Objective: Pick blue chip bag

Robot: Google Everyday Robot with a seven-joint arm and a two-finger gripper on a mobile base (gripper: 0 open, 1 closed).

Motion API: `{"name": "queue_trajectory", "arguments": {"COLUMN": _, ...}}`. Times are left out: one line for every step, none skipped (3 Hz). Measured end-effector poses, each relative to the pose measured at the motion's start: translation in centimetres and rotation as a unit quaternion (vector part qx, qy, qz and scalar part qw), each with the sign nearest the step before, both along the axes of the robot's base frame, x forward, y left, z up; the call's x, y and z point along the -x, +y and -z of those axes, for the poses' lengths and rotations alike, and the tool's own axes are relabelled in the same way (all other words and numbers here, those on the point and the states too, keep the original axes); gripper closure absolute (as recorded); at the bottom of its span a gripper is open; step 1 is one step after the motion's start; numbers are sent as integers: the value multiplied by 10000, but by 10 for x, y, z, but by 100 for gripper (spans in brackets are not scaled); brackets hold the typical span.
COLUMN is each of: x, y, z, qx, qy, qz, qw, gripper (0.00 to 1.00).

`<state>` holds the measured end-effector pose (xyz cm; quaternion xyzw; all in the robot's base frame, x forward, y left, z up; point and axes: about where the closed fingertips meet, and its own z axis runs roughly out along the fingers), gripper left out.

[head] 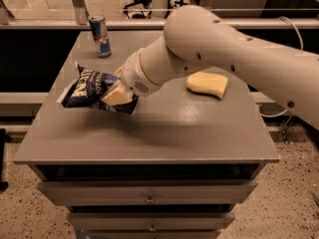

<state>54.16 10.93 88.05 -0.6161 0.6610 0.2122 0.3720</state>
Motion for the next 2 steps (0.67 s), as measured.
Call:
{"name": "queue_trajectory", "arguments": {"x": -22, "y": -26, "z": -68, "qx": -573, "qy": -67, "qz": 24, "qw": 9983, "gripper": 100}}
{"name": "queue_trajectory", "arguments": {"x": -22, "y": -24, "z": -79, "qx": -607, "qy": -171, "qz": 17, "qw": 9980, "gripper": 100}}
